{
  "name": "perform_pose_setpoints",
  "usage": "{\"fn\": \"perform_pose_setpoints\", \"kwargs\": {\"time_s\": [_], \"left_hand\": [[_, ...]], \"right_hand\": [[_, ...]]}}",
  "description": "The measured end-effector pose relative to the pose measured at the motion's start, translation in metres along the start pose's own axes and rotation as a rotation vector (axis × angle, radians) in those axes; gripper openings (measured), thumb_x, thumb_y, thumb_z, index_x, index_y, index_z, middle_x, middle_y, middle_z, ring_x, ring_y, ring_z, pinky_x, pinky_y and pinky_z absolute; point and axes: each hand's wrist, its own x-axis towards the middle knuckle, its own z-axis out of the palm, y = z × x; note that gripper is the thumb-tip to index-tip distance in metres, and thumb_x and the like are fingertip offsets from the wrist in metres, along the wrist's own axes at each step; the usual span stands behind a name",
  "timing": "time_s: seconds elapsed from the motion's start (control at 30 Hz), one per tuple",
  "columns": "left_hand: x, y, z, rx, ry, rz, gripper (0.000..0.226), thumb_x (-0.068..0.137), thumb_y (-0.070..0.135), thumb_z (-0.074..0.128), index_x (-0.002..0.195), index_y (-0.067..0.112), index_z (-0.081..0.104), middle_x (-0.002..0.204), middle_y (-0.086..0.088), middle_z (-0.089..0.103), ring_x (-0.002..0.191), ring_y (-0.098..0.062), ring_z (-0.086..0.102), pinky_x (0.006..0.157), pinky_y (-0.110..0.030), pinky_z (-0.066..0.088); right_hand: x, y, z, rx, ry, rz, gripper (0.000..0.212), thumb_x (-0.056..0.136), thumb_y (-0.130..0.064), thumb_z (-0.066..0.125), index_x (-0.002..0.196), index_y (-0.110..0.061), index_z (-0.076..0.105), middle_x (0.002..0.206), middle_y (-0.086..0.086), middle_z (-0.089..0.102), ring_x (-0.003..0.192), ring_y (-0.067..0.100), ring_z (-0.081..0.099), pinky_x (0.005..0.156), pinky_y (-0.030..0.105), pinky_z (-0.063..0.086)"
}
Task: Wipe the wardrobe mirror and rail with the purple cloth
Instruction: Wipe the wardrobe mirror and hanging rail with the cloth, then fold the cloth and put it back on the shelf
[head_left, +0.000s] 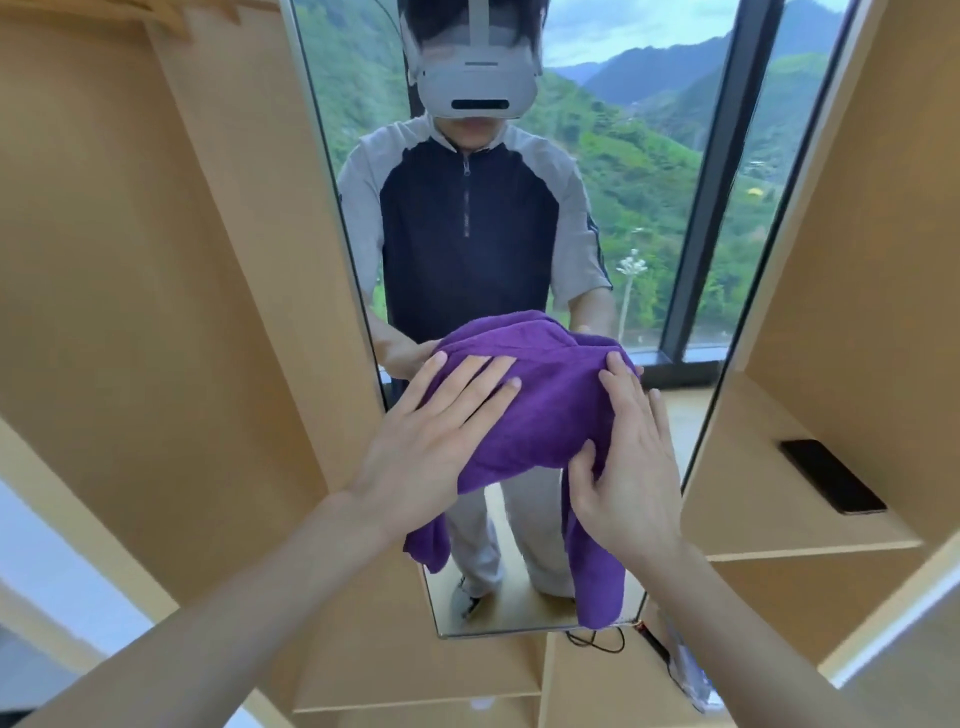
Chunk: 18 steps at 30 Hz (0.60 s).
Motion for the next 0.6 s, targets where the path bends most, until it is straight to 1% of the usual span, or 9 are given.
{"fn": "perform_pose_setpoints", "kwargs": {"time_s": [0.03, 0.1, 0.17, 0.27, 0.33, 0.4, 0.43, 0.5, 0.6], "left_hand": [[-0.001, 0.001, 0.0, -0.02, 0.008, -0.012, 0.08, 0.079, 0.008, 0.049, 0.157, 0.011, 0.035, 0.163, -0.01, 0.035, 0.151, -0.029, 0.03, 0.127, -0.048, 0.009], [-0.002, 0.006, 0.001, -0.054, 0.021, -0.05, 0.08, 0.082, 0.016, 0.061, 0.158, 0.011, 0.034, 0.163, -0.009, 0.035, 0.152, -0.027, 0.028, 0.127, -0.048, 0.013], [0.001, 0.013, 0.002, -0.114, 0.059, -0.098, 0.088, 0.081, 0.029, 0.071, 0.158, 0.01, 0.032, 0.161, -0.008, 0.037, 0.151, -0.026, 0.029, 0.126, -0.049, 0.018], [0.006, 0.026, 0.004, -0.3, 0.197, -0.202, 0.09, 0.079, 0.036, 0.075, 0.154, 0.01, 0.034, 0.153, -0.008, 0.043, 0.146, -0.026, 0.035, 0.124, -0.044, 0.022], [0.008, 0.033, 0.006, -0.43, 0.272, -0.301, 0.086, 0.082, 0.036, 0.073, 0.153, 0.011, 0.033, 0.148, -0.006, 0.046, 0.14, -0.025, 0.038, 0.122, -0.033, 0.021], [0.007, 0.036, 0.011, -0.522, 0.312, -0.393, 0.082, 0.084, 0.033, 0.072, 0.152, 0.012, 0.033, 0.138, -0.001, 0.05, 0.131, -0.019, 0.042, 0.115, -0.023, 0.024], [0.005, 0.037, 0.015, -0.533, 0.314, -0.413, 0.081, 0.084, 0.031, 0.073, 0.153, 0.013, 0.034, 0.132, 0.001, 0.052, 0.125, -0.017, 0.044, 0.111, -0.022, 0.027], [0.001, 0.037, 0.025, -0.496, 0.285, -0.404, 0.08, 0.084, 0.027, 0.074, 0.154, 0.013, 0.036, 0.127, 0.003, 0.052, 0.118, -0.017, 0.047, 0.107, -0.026, 0.033], [-0.002, 0.039, 0.041, -0.451, 0.262, -0.404, 0.073, 0.082, 0.024, 0.076, 0.147, 0.015, 0.044, 0.126, 0.005, 0.049, 0.117, -0.018, 0.048, 0.107, -0.027, 0.031]], "right_hand": [[0.002, -0.003, 0.001, 0.032, 0.034, 0.016, 0.075, 0.077, 0.0, 0.053, 0.149, -0.011, 0.033, 0.16, 0.006, 0.037, 0.15, 0.023, 0.033, 0.126, 0.041, 0.022], [0.009, -0.008, 0.002, 0.081, 0.111, 0.068, 0.075, 0.077, 0.007, 0.056, 0.146, -0.013, 0.035, 0.15, 0.006, 0.044, 0.14, 0.026, 0.041, 0.118, 0.042, 0.035], [0.017, -0.012, 0.005, 0.089, 0.171, 0.13, 0.07, 0.079, 0.006, 0.057, 0.144, -0.012, 0.038, 0.142, 0.008, 0.049, 0.132, 0.026, 0.046, 0.111, 0.041, 0.04], [0.022, -0.015, 0.011, -0.003, 0.174, 0.162, 0.062, 0.078, 0.001, 0.061, 0.137, -0.011, 0.045, 0.13, 0.01, 0.055, 0.119, 0.028, 0.049, 0.101, 0.042, 0.041], [0.018, -0.016, 0.017, -0.065, 0.131, 0.166, 0.05, 0.076, 0.0, 0.063, 0.123, -0.013, 0.052, 0.117, 0.008, 0.056, 0.111, 0.029, 0.05, 0.092, 0.043, 0.04], [0.008, -0.015, 0.024, -0.098, 0.069, 0.156, 0.038, 0.074, 0.004, 0.066, 0.107, -0.011, 0.059, 0.105, 0.007, 0.056, 0.101, 0.032, 0.053, 0.085, 0.043, 0.04], [0.002, -0.014, 0.027, -0.109, 0.038, 0.146, 0.034, 0.073, 0.005, 0.068, 0.101, -0.011, 0.061, 0.1, 0.007, 0.055, 0.096, 0.033, 0.053, 0.082, 0.042, 0.04], [-0.01, -0.011, 0.031, -0.1, -0.011, 0.139, 0.029, 0.072, 0.006, 0.071, 0.093, -0.011, 0.062, 0.094, 0.006, 0.054, 0.09, 0.031, 0.053, 0.077, 0.038, 0.039], [-0.021, -0.004, 0.033, -0.066, -0.026, 0.129, 0.028, 0.071, 0.005, 0.075, 0.089, -0.013, 0.062, 0.093, 0.003, 0.055, 0.087, 0.028, 0.053, 0.074, 0.034, 0.036]]}}
